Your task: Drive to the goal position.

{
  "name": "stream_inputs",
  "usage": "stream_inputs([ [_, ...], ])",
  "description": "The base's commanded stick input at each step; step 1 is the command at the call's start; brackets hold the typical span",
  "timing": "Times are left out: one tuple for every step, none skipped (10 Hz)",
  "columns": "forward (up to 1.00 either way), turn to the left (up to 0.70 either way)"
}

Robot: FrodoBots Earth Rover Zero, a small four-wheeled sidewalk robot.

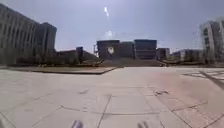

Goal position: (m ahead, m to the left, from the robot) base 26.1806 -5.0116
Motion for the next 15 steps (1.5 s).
stream_inputs([
  [0.85, 0.00],
  [0.85, 0.00],
  [0.87, 0.00],
  [1.00, 0.00],
  [1.00, 0.00],
  [1.00, 0.00],
  [1.00, 0.00],
  [1.00, 0.00],
  [1.00, 0.00],
  [1.00, 0.00],
  [1.00, 0.00],
  [1.00, 0.00],
  [1.00, 0.00],
  [1.00, 0.00],
  [1.00, 0.00],
])
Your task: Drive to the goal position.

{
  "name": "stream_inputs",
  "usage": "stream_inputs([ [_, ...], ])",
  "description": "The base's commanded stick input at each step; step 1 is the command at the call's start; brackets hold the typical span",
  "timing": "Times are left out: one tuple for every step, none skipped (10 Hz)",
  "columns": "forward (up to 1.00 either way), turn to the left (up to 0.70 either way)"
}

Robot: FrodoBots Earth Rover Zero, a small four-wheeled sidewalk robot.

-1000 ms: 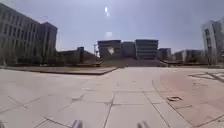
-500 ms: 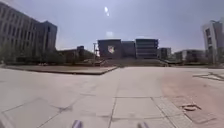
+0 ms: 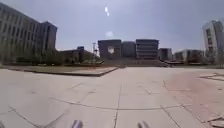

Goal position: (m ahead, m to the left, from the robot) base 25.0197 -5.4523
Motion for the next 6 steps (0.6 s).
stream_inputs([
  [1.00, 0.00],
  [1.00, 0.00],
  [1.00, 0.00],
  [1.00, 0.00],
  [1.00, 0.00],
  [1.00, 0.00],
])
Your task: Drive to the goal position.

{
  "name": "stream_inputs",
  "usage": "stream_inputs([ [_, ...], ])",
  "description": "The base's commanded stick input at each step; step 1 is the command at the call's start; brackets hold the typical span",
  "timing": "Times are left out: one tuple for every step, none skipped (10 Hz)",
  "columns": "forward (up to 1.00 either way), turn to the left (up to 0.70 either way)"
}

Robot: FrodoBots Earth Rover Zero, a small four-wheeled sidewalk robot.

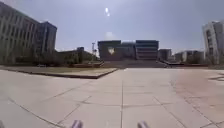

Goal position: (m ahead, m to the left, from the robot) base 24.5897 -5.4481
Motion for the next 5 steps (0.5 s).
stream_inputs([
  [1.00, 0.00],
  [1.00, 0.00],
  [1.00, 0.00],
  [1.00, 0.00],
  [1.00, 0.00],
])
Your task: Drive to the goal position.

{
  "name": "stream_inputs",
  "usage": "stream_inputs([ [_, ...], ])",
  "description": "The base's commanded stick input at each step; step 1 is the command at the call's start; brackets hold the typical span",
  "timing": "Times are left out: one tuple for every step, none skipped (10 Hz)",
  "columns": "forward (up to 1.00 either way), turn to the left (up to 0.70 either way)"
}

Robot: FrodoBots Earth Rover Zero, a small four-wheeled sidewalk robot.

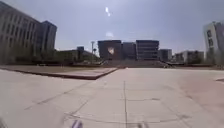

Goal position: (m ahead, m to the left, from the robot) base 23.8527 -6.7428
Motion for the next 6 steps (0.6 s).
stream_inputs([
  [1.00, 0.00],
  [1.00, 0.00],
  [1.00, 0.00],
  [1.00, 0.00],
  [1.00, 0.00],
  [1.00, 0.00],
])
